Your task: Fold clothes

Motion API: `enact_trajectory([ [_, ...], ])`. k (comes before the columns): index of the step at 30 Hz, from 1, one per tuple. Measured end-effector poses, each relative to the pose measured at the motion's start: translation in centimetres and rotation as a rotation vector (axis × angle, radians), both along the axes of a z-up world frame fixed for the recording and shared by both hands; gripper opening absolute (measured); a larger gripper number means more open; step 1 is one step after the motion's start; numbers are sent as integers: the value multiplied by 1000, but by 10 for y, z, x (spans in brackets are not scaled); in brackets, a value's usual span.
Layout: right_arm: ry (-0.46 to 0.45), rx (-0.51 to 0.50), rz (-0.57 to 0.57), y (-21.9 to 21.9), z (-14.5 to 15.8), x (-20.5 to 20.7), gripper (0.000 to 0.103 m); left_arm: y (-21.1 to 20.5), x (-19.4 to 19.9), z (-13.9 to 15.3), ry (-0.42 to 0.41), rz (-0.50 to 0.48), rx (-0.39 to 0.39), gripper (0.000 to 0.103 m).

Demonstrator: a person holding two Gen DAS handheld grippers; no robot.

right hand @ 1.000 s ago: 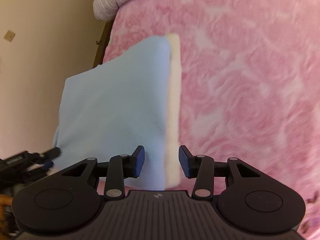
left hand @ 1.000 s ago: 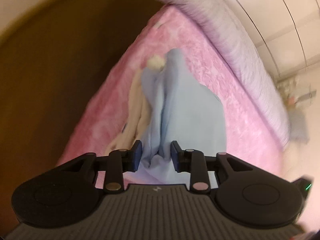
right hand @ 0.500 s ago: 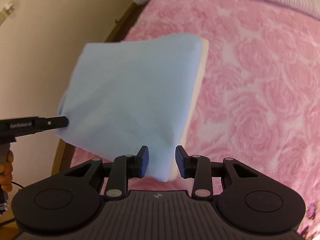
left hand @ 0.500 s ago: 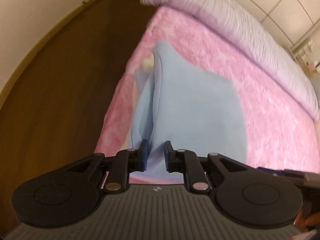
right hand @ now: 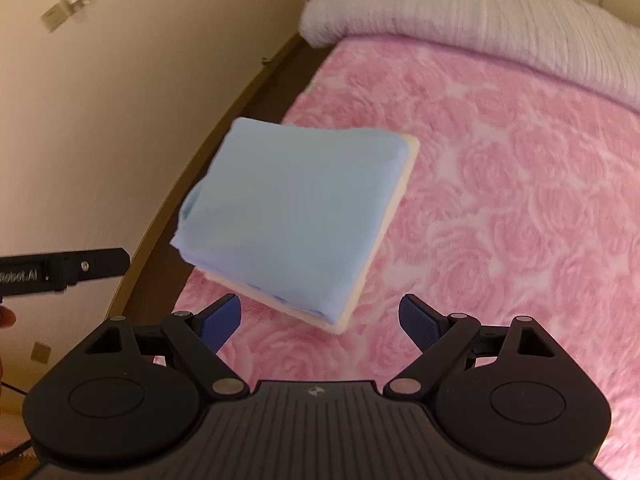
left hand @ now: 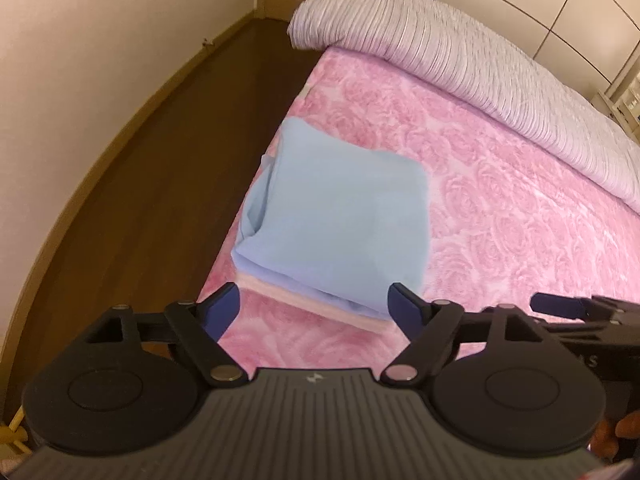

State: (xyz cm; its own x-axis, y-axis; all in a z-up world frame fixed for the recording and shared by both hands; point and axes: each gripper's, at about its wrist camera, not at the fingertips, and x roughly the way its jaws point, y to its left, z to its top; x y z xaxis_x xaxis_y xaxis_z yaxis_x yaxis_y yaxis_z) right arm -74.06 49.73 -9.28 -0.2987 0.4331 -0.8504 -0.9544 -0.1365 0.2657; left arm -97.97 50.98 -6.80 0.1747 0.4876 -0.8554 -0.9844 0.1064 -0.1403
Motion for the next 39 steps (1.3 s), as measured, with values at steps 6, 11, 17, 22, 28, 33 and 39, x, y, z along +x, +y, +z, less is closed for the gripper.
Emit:
enact_trajectory([
  [6,-8,15,58,-11,17,24,89,-41,39,27,95,74,45,89],
  [11,-36,62,79,-21,41,51,89,-68,75,46,138,117,101,99],
  [17,-76,129,125,-30,61,78,89,-90,115,61,186,195,144,102],
  [22,-74,164,176,-36,73,101,89,-105,142,71,215,277,169,102],
  [28,-82,192,220,-41,81,132,89,-120,172,82,206,359,196,102],
  [33,-69,184,257,-42,80,159,89,-133,199,84,200,406,210,102],
  [39,-103,150,351,-42,68,175,89,-144,226,71,161,467,174,102],
])
